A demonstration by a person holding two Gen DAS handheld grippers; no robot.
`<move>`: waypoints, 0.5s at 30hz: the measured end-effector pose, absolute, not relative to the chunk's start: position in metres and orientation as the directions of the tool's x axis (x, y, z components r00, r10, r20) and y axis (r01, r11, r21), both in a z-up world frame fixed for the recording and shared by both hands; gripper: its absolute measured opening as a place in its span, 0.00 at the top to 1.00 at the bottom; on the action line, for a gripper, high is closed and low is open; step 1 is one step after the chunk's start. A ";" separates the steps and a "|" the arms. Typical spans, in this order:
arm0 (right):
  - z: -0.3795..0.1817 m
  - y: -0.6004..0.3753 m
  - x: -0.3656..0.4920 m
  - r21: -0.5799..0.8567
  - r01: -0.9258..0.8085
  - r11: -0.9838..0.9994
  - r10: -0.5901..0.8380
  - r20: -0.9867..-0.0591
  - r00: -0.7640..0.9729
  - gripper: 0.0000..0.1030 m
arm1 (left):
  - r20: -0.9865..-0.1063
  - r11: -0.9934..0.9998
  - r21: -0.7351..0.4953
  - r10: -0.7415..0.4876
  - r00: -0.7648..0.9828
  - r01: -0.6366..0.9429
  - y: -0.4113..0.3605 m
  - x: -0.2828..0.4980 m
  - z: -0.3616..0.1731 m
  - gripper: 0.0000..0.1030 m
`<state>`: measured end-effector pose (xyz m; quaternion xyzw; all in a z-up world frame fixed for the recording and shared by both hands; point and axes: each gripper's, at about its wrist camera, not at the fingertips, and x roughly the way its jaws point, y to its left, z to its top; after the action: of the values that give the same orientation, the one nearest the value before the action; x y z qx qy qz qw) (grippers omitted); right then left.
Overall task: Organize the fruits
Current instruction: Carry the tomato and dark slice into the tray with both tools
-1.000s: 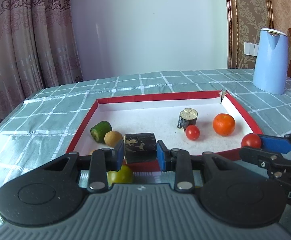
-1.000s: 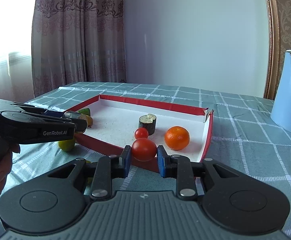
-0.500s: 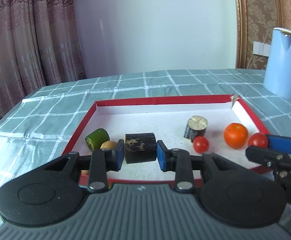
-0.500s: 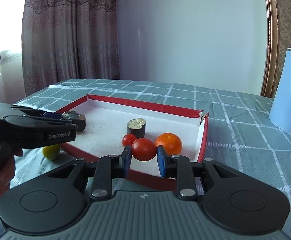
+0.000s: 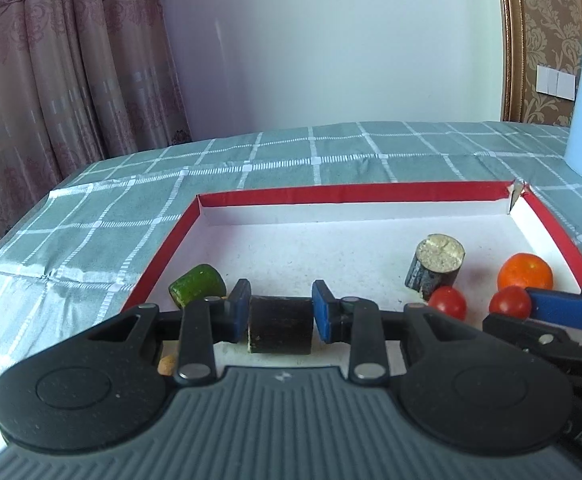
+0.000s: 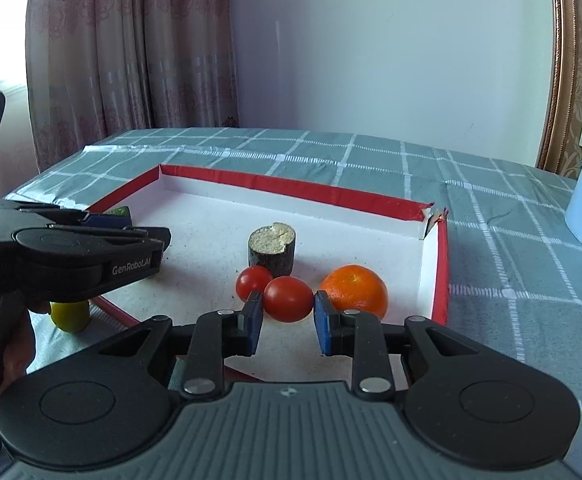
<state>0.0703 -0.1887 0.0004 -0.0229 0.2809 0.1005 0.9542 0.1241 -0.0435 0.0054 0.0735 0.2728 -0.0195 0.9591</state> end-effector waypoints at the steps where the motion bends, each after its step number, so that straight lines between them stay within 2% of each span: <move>1: -0.001 -0.188 0.072 0.014 -0.203 0.979 0.178 -0.547 0.818 0.74 | -0.526 0.988 0.134 0.005 0.851 0.077 -0.044 0.125 0.005 0.71; 11: -0.005 -0.187 0.086 0.055 -0.192 0.980 0.188 -0.585 0.789 0.74 | -0.526 0.987 0.145 0.016 0.850 0.071 -0.045 0.131 0.002 0.70; 15: -0.007 -0.187 0.090 0.087 -0.193 0.977 0.206 -0.602 0.771 0.74 | -0.527 0.986 0.144 0.008 0.850 0.080 -0.046 0.130 0.002 0.63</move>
<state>0.0897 -0.1870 -0.0070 0.0102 0.3212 0.1058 0.9410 0.1303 -0.0462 0.0022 0.0806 0.2733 -0.0188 0.9584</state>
